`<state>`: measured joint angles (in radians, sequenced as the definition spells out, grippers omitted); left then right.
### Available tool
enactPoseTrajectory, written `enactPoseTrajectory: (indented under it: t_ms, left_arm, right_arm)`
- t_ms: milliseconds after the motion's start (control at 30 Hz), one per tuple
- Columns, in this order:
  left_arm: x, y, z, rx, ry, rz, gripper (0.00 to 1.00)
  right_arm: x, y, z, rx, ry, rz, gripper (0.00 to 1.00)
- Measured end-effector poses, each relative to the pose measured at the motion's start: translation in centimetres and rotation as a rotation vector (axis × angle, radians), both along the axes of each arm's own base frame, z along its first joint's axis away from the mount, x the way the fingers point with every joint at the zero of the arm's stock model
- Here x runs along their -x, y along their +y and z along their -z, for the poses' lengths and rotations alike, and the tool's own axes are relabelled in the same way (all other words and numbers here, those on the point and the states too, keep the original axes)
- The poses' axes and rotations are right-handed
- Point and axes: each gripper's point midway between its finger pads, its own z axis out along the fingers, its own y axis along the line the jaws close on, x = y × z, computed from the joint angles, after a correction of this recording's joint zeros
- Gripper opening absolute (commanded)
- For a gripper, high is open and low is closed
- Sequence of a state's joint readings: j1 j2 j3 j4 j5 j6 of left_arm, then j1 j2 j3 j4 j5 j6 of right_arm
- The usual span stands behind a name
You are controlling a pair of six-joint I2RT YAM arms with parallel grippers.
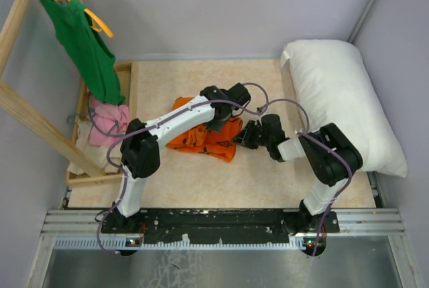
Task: Remove the pillowcase from the pillow
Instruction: Fold the pillowcase at the center of the board.
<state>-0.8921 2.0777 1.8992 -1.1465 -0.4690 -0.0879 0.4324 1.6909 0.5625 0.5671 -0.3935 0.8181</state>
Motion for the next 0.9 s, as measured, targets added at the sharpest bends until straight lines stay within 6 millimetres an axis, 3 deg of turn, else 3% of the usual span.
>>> enactPoseTrajectory:
  t_ms: [67,300,500,733,800,900]
  left_arm:
    - [0.0,0.0,-0.2,-0.001,0.002,0.007,0.0]
    - [-0.4,-1.7,-2.8,0.047,-0.031,0.058,0.0]
    - [0.4,-2.6,-2.6,0.05,-0.011,0.101,0.0]
    - [2.0,-2.4,0.0,0.04,0.085,0.121,0.02]
    - [2.6,-2.2,0.8,0.039,0.116,0.124,0.26]
    - [3.1,-2.6,1.6,0.062,0.148,0.132,0.73]
  right_arm:
    - [0.2,0.3,0.6,-0.022,0.021,0.004,0.0]
    - [0.4,0.8,0.9,-0.072,0.036,-0.002,0.0]
    - [0.4,1.0,0.9,-0.082,0.037,-0.006,0.0]
    - [0.5,1.0,0.9,-0.08,0.038,-0.01,0.23]
    - [0.6,0.9,0.9,-0.075,0.036,-0.014,0.31]
    - [0.7,0.6,0.5,-0.056,0.027,-0.02,0.45]
